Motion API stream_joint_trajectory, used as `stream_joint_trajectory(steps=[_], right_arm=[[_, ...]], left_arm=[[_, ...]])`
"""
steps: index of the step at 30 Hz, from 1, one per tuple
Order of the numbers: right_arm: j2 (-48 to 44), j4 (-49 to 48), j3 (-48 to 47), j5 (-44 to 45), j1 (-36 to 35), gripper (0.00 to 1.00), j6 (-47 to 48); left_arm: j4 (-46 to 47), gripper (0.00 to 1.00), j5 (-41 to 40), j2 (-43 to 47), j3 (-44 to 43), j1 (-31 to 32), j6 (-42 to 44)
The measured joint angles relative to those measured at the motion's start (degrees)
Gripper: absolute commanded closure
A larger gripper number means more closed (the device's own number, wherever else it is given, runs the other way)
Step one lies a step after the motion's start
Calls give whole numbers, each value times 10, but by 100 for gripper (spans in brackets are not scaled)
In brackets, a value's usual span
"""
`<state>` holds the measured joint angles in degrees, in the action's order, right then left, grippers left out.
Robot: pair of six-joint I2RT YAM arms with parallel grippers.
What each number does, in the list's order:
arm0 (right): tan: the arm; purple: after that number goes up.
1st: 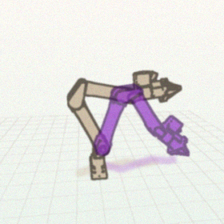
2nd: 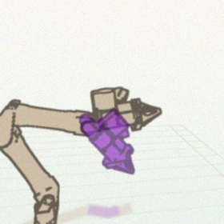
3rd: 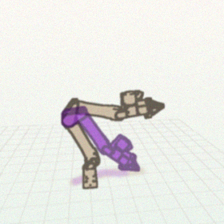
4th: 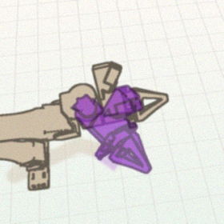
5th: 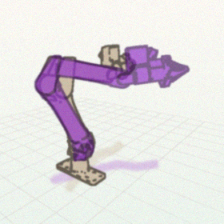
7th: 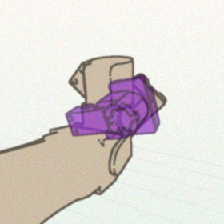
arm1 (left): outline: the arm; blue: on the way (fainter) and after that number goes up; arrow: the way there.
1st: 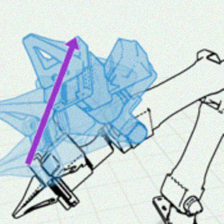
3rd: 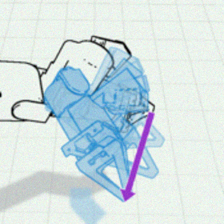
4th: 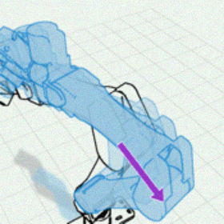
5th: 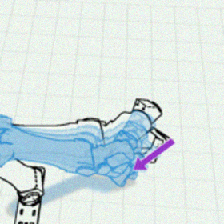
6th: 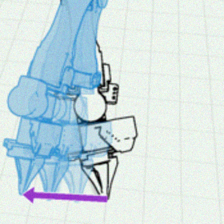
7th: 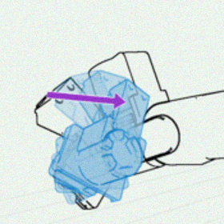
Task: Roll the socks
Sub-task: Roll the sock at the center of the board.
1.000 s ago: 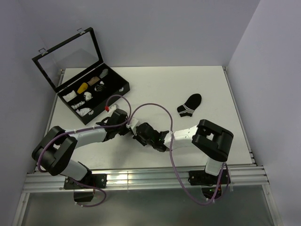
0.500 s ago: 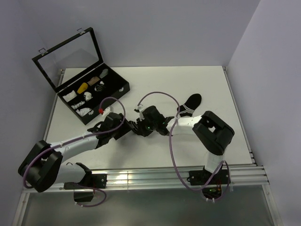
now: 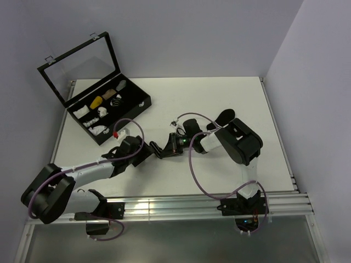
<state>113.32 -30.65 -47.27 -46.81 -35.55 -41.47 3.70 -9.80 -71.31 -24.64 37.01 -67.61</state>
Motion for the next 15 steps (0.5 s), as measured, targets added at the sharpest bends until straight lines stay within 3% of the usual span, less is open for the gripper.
stream_joint_trajectory(steps=[6, 15], right_arm=[[21, -45, 5, -33, 12, 100, -64], [25, -50, 5, -37, 13, 100, -84]], left_arm=[[51, 30, 7, -54, -13, 0, -16], [110, 31, 17, -128, -48, 0, -50]])
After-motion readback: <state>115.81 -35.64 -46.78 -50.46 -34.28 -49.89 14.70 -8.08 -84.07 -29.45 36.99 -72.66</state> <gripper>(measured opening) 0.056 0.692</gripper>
